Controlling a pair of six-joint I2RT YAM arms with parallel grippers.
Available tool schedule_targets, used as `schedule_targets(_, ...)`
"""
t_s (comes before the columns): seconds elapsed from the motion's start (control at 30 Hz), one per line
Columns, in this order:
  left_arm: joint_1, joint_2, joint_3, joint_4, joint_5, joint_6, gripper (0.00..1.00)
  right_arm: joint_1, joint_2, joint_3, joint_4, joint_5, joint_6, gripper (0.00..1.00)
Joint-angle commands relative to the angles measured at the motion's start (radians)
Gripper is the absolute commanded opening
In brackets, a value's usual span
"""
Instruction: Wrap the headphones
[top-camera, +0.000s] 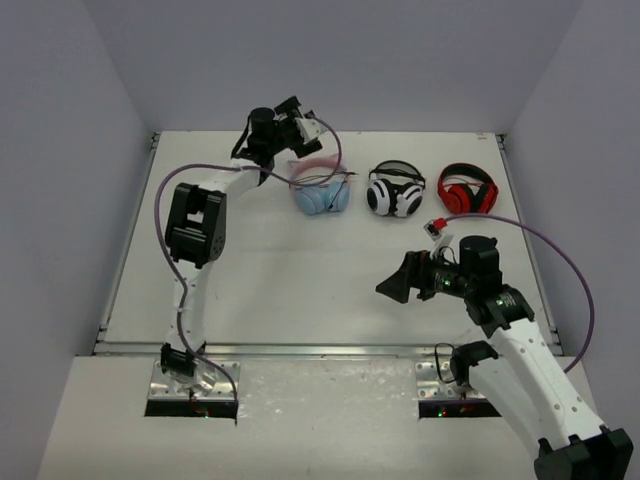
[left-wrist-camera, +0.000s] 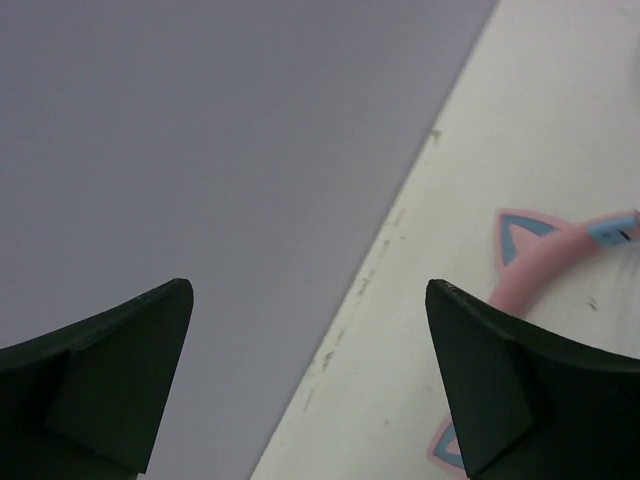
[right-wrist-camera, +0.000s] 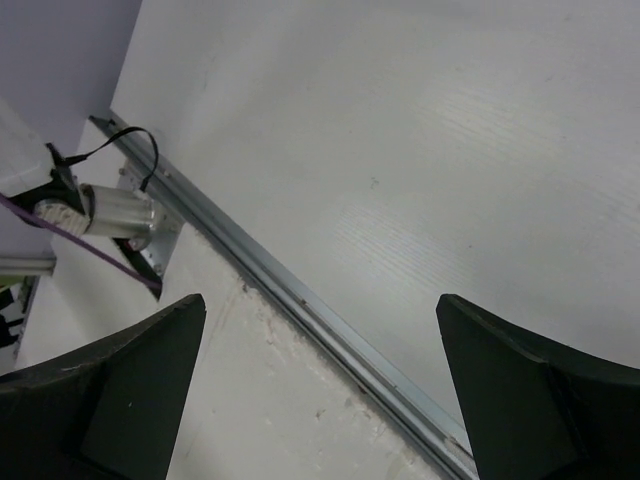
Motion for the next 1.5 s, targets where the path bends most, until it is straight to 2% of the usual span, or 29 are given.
schedule_targets(0.0,-0.014,-0.193,-0.012,0.098,-0.279,-0.262,1.0,0.005,0.002,0.075,0.005,0.166,-0.081,0.99)
schedule_targets(0.03,-0.023,-0.249,-0.012,0.047,-0.389,-0.339,1.0,0.005,0.003,0.087,-0.011,0.288,-0.113,0.99)
schedule_targets(0.07,-0.025,-0.278,-0.009,0.047,-0.495,-0.416,1.0,0.005,0.005,0.099,-0.015,0.289,-0.132,0.99)
schedule_targets(0.1,-0.025,-0.318,-0.012,-0.044,-0.74,-0.613,1.0,0.005,0.006,0.121,-0.02,0.444,-0.137,0.99)
schedule_targets(0.17,-0.017,-0.444,-0.039,-0.199,-0.981,-0.866,1.0,0.005,0.008,0.153,-0.053,0.623,-0.109,0.99)
schedule_targets(0.2,-0.011,-0.493,-0.05,-0.432,-1.038,-1.098,1.0,0.005,0.009,0.17,-0.057,0.762,-0.103,0.99)
schedule_targets(0.23,-0.008,-0.544,-0.129,-0.508,-1.048,-1.18,1.0,0.005,0.008,0.175,-0.055,0.796,-0.142,0.99)
schedule_targets(0.27,-0.008,-0.666,-0.188,-0.604,-1.06,-1.243,1.0,0.005,0.009,0.176,-0.052,0.82,-0.159,0.99)
schedule_targets(0.3,-0.008,-0.81,-0.351,-0.622,-1.069,-1.321,1.0,0.005,0.016,0.194,-0.064,0.885,-0.164,0.99)
schedule_targets(0.33,-0.01,-0.892,-0.353,-0.625,-1.094,-1.369,1.0,0.007,0.022,0.21,-0.086,0.915,-0.167,0.99)
schedule_targets(0.37,-0.01,-0.965,-0.527,-0.636,-1.118,-1.413,1.0,0.005,0.028,0.227,-0.133,0.941,-0.172,0.99)
schedule_targets(0.4,-0.01,-1.042,-0.603,-0.654,-1.167,-1.485,1.0,0.005,0.034,0.256,-0.155,0.962,-0.175,0.99)
schedule_targets(0.43,-0.01,-1.178,-0.668,-0.662,-1.167,-1.486,1.0,0.005,0.036,0.27,-0.175,0.985,-0.164,0.99)
schedule_targets(0.47,-0.01,-1.24,-0.784,-0.653,-1.167,-1.465,1.0,0.005,0.031,0.283,-0.219,0.985,-0.158,0.99)
schedule_targets(0.53,-0.011,-1.399,-0.855,-0.686,-1.174,-1.437,1.0,0.005,0.008,0.319,-0.247,0.934,-0.178,0.99)
schedule_targets(0.63,-0.011,-1.553,-0.915,-0.769,-1.12,-1.392,1.0,0.005,-0.066,0.319,-0.256,0.907,-0.209,0.99)
schedule_targets(0.77,-0.011,-1.684,-0.923,-0.896,-1.112,-1.297,1.0,0.007,-0.129,0.329,-0.29,0.797,-0.21,0.99)
schedule_targets(0.87,-0.011,-1.786,-0.957,-0.945,-1.134,-1.253,1.0,0.007,-0.15,0.322,-0.321,0.778,-0.206,0.99)
schedule_targets(0.93,-0.011,-1.881,-1.036,-0.926,-1.169,-1.25,1.0,0.007,-0.176,0.285,-0.315,0.783,-0.204,0.99)
schedule_targets(1.03,-0.011,-1.983,-1.115,-0.838,-1.097,-1.231,1.0,0.005,-0.216,0.235,-0.296,0.771,-0.21,0.99)
schedule_targets(1.47,-0.011,-1.989,-1.13,-0.847,-1.095,-1.236,1.0,0.005,-0.216,0.199,-0.288,0.786,-0.212,0.99)
